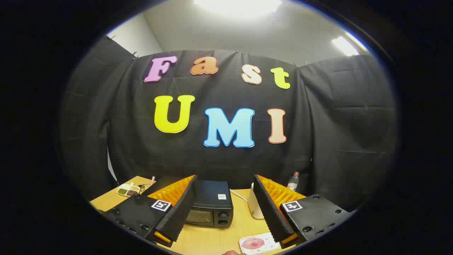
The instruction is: Open the toaster oven, put the food inside, and close the toaster oven door.
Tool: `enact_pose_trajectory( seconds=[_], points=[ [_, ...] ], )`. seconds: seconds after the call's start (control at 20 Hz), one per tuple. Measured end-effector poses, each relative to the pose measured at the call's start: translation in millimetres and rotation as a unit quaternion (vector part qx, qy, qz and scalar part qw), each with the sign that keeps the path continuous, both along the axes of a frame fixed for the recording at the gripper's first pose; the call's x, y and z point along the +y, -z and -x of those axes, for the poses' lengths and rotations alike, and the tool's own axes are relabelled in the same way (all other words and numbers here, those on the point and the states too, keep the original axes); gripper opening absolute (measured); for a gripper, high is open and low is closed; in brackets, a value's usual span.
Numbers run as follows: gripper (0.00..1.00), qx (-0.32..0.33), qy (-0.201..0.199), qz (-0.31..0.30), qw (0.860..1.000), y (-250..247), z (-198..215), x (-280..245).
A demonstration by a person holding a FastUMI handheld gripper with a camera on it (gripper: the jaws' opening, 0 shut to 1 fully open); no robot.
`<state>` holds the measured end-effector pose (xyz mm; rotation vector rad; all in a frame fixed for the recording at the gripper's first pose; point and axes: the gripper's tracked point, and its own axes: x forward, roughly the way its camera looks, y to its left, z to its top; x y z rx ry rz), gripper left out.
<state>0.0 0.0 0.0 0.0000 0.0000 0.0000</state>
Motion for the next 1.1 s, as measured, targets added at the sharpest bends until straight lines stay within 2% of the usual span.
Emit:
enact_pose_trajectory(
  seconds=[0.15, 0.6, 1.1],
  points=[
    [0.98, 0.004, 0.011, 0.003, 1.000, 3, 5, -2],
    [0.98, 0.001, 0.009, 0.004, 1.000, 1, 16, 8],
    [0.98, 0.017, 0.001, 0.001, 1.000, 5, 6, 19]
  ],
)
